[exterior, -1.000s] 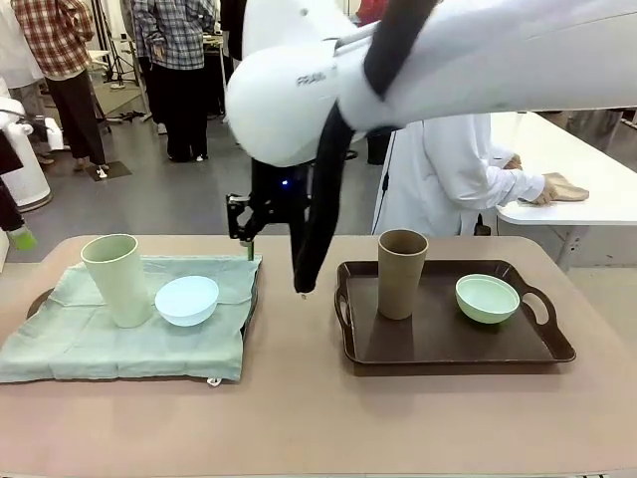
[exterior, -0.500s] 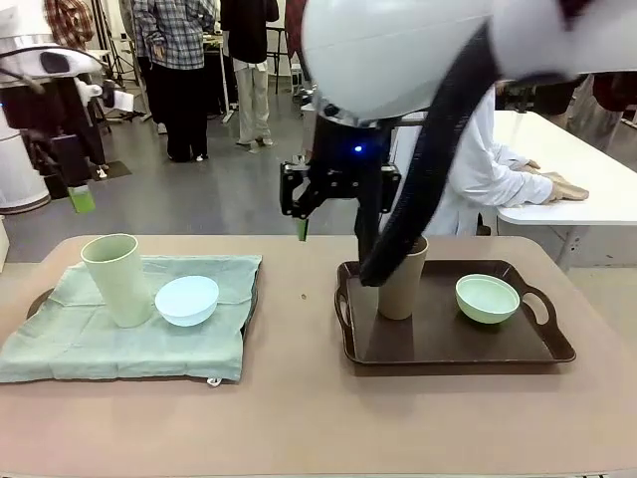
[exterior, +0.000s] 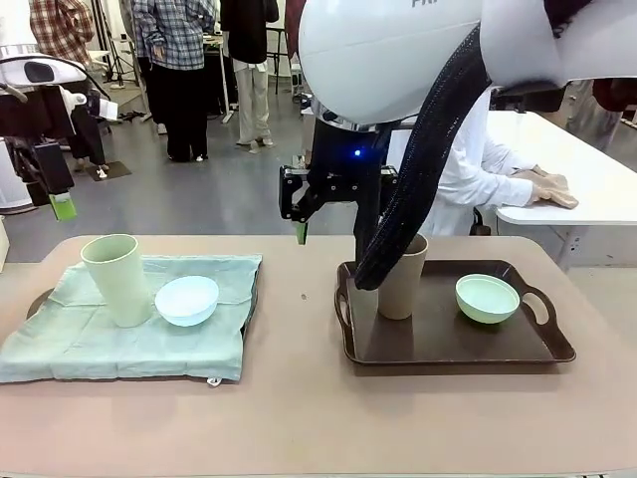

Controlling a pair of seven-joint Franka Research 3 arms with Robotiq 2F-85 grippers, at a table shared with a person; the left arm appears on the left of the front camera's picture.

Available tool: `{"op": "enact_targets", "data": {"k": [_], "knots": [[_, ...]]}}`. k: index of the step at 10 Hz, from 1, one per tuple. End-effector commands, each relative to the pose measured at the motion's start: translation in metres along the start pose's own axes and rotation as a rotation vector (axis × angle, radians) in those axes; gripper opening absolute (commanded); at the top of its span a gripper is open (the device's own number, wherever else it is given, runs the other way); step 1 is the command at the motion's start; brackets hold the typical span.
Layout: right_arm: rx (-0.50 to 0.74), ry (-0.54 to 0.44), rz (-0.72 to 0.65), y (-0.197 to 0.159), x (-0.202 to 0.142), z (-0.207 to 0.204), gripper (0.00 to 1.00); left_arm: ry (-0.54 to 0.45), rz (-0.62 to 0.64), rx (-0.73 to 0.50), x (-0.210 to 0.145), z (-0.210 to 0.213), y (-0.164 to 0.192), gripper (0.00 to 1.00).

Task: Set up a tray with a mat and arrange the tableware.
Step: Pick up the Picnic Bowl and Reusable plastic cup from the Handle tray in front of the human's position and hold them in the air.

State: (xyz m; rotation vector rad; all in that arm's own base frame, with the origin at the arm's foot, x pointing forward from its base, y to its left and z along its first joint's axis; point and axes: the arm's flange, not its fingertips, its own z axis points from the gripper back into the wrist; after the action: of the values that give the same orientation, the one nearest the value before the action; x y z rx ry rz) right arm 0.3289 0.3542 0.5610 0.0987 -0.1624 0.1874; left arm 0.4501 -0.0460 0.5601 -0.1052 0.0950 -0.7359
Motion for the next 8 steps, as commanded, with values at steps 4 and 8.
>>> {"op": "enact_targets", "data": {"k": [4,8], "knots": [[0.002,-0.001,-0.001,0.0006,0.0026,0.0018,0.82,-0.004,-0.020,0.021,-0.0045,-0.0014,-0.0015,1.00],[0.001,-0.005,-0.002,-0.0001,0.0019,0.0021,0.82,-0.001,-0.001,0.001,0.0001,0.0005,-0.0007,1.00]]}}
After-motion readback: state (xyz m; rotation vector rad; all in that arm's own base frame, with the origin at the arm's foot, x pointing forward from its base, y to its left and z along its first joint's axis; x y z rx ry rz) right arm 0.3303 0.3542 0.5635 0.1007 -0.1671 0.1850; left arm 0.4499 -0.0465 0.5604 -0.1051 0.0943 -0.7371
